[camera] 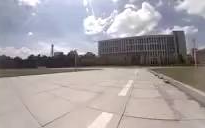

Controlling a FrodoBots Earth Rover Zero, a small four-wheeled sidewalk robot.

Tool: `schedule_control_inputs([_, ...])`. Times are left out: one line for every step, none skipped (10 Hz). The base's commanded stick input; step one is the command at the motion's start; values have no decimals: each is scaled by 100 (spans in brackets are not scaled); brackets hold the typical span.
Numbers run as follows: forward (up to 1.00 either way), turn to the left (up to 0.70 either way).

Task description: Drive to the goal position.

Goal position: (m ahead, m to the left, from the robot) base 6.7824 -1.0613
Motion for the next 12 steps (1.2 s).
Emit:
schedule_control_inputs([70, 0])
schedule_control_inputs([70, 0])
schedule_control_inputs([70, 0])
schedule_control_inputs([70, 1])
schedule_control_inputs([70, 3])
schedule_control_inputs([70, -3])
schedule_control_inputs([70, -26])
schedule_control_inputs([70, -35])
schedule_control_inputs([70, -35])
schedule_control_inputs([70, -35])
schedule_control_inputs([70, -32])
schedule_control_inputs([70, -29])
